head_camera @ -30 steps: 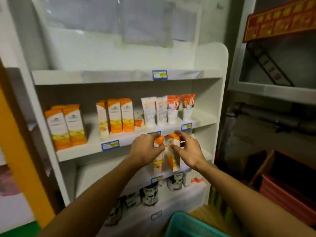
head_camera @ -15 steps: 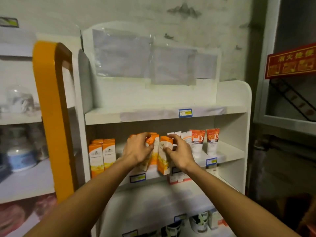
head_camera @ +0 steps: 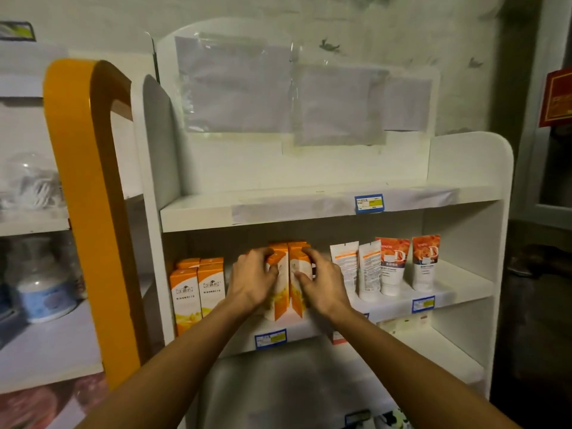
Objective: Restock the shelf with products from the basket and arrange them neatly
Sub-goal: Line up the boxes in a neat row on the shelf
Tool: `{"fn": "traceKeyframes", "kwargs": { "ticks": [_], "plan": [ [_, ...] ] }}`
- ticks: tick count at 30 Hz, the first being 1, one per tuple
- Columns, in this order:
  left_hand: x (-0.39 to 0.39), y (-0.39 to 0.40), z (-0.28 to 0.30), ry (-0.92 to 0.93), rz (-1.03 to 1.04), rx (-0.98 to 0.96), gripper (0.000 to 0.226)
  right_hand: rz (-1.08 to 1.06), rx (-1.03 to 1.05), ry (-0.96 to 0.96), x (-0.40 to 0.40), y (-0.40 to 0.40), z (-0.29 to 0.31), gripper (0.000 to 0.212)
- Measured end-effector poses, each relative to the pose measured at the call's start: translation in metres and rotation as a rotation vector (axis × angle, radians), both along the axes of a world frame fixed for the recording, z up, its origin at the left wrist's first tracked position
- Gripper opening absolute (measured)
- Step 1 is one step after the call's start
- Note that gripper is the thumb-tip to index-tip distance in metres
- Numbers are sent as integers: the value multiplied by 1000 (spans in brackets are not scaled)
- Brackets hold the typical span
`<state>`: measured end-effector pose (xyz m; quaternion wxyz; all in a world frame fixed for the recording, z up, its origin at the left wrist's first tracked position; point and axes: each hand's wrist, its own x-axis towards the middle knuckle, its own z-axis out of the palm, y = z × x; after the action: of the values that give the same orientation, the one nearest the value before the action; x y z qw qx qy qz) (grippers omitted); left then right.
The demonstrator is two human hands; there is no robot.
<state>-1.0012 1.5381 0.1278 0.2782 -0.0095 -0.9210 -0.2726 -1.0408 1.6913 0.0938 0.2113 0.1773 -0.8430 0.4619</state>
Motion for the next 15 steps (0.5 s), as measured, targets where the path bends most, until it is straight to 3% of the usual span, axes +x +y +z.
{"fn": "traceKeyframes", "kwargs": {
  "ticks": [4,11,15],
  "plan": [
    [-1,-2,-6,39,47,-25,37,-33,54,21,-8,-7,-2,61],
    [10,4,0,58,7,-365,47,-18,206,61,8,1,-2,78],
    [20,11,1,21,9,-443,51,-64,238,86,18,11,1,81]
  ]
}}
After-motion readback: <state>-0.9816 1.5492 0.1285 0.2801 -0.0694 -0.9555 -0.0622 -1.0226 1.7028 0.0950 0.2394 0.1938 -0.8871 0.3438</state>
